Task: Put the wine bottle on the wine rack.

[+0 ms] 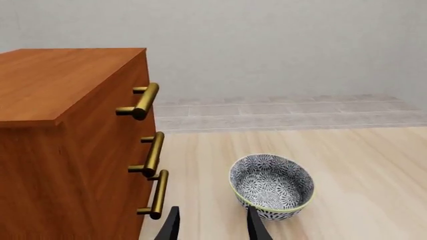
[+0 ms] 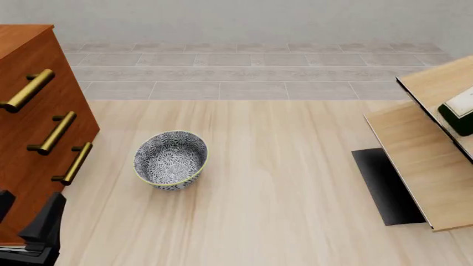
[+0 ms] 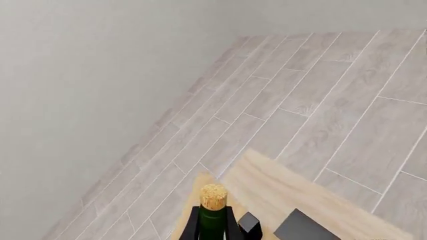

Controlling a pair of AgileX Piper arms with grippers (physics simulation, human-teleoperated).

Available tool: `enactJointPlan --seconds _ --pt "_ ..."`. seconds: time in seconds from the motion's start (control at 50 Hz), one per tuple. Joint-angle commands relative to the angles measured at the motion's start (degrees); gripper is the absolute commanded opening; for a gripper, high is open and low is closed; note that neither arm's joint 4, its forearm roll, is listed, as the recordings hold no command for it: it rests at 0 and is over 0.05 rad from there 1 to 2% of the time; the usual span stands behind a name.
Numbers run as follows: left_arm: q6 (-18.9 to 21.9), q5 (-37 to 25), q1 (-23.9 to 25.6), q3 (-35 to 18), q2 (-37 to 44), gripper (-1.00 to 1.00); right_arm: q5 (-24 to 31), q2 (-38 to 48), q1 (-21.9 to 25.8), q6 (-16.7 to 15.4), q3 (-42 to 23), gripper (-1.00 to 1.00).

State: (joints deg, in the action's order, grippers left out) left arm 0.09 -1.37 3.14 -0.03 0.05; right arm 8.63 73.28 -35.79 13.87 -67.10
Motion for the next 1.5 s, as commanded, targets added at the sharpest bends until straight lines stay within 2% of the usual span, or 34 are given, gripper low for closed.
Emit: enactJointPlan --seconds 0.02,0.54,1.32,1.34,1.5 --pt "0.19 -0.02 0.10 -0.01 0.02 1.00 -0.63 4.82 -0.56 2.00 3.08 -1.00" --pt "0.60 -0.61 -0.17 0.01 0.01 1.00 -3.40 7.81 -2.98 1.61 4.62 -1.00" --pt "0.33 -0.81 -0.35 0.02 0.00 1.00 -3.86 7.40 -2.05 2.94 5.20 -1.00" --pt "0.27 -0.83 -0.36 0.02 0.00 1.00 -3.82 7.39 -2.24 2.82 5.10 1.00" --pt "0.29 -0.72 -0.32 0.02 0.00 1.00 -2.83 7.09 -2.36 2.85 4.22 1.00"
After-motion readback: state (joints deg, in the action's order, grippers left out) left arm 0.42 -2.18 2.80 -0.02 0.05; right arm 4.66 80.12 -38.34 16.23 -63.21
